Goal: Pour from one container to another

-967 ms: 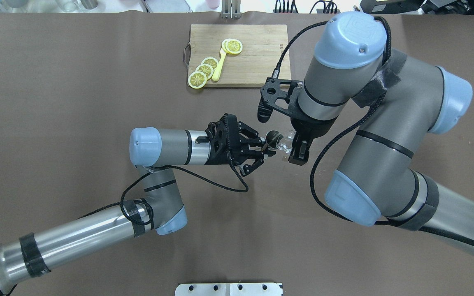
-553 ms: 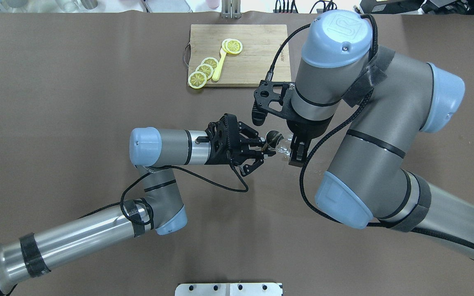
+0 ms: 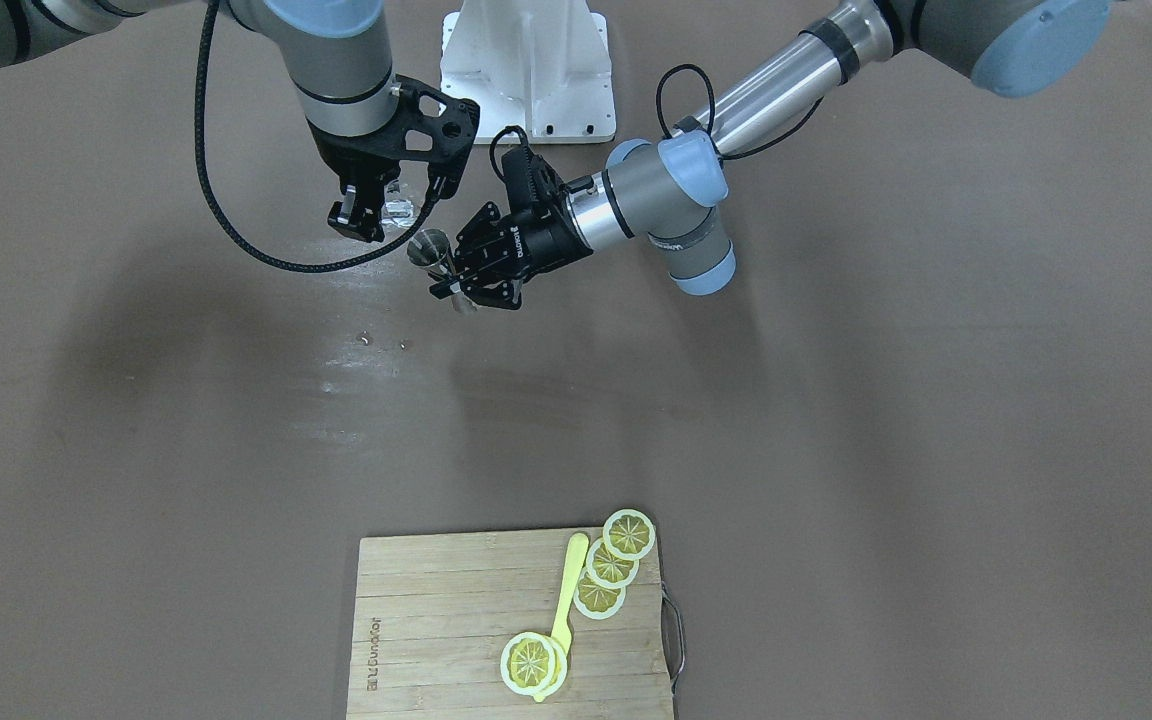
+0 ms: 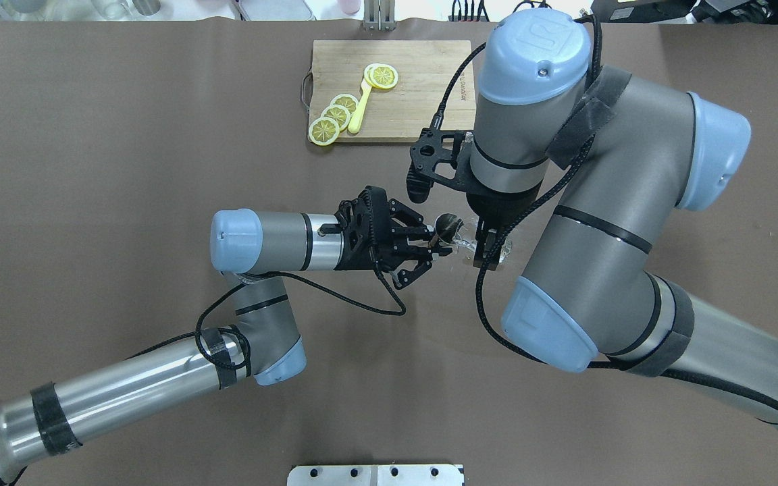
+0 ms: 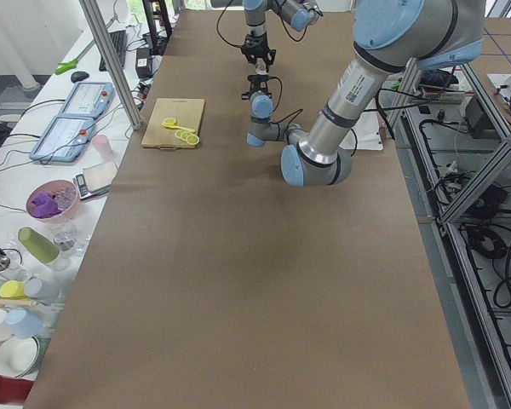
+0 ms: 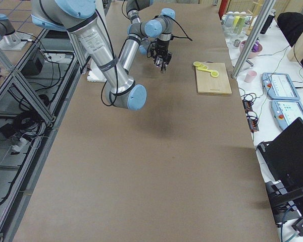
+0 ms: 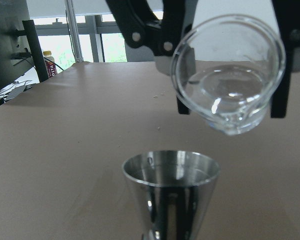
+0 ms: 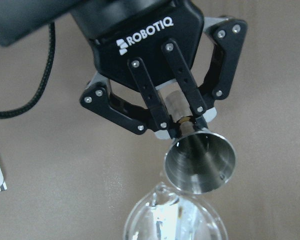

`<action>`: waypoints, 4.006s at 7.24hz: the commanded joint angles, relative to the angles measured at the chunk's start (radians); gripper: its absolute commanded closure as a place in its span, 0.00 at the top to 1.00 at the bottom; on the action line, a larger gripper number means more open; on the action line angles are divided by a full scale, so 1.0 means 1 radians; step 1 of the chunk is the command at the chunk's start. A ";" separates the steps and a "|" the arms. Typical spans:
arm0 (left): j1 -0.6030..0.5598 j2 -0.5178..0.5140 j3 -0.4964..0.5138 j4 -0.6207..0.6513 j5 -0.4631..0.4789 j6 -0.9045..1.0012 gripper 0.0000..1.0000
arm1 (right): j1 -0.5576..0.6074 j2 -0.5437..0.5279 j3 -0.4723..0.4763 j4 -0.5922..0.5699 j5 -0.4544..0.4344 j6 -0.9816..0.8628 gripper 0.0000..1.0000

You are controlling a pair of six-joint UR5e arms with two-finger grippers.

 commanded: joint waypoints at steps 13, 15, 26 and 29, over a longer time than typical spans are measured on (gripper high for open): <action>0.001 0.006 -0.008 -0.014 0.000 -0.001 0.00 | 0.006 0.071 -0.048 -0.081 -0.055 -0.059 0.00; 0.001 0.006 -0.010 -0.014 0.000 -0.001 0.00 | 0.006 -0.021 -0.024 0.139 -0.049 -0.034 0.00; -0.020 0.092 -0.086 -0.031 0.005 -0.003 0.00 | 0.142 -0.448 0.208 0.532 0.070 0.015 0.00; -0.038 0.213 -0.201 -0.021 0.060 -0.041 0.00 | 0.239 -0.611 0.184 0.763 0.094 0.099 0.00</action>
